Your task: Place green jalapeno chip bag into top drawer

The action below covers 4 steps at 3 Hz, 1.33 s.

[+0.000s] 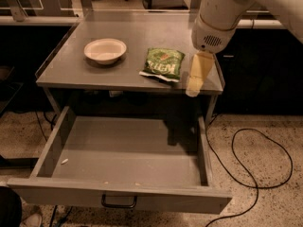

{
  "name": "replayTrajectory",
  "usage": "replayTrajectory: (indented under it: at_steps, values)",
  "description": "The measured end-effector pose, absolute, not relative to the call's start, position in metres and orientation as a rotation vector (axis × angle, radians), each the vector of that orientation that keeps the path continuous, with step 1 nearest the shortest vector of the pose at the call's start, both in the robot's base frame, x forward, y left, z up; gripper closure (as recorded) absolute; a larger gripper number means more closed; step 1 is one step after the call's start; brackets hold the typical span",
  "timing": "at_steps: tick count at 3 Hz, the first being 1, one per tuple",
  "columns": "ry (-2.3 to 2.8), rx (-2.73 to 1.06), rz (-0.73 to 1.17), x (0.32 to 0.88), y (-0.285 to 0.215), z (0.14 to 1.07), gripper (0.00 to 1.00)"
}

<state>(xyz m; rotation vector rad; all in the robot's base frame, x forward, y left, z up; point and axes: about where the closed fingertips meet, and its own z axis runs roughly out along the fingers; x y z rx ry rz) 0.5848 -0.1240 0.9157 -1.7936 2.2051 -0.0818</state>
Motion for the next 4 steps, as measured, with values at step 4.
replayTrajectory:
  at_steps: [4]
  values:
    - [2.229, -1.827, 0.036, 0.673, -0.073, 0.882, 0.00]
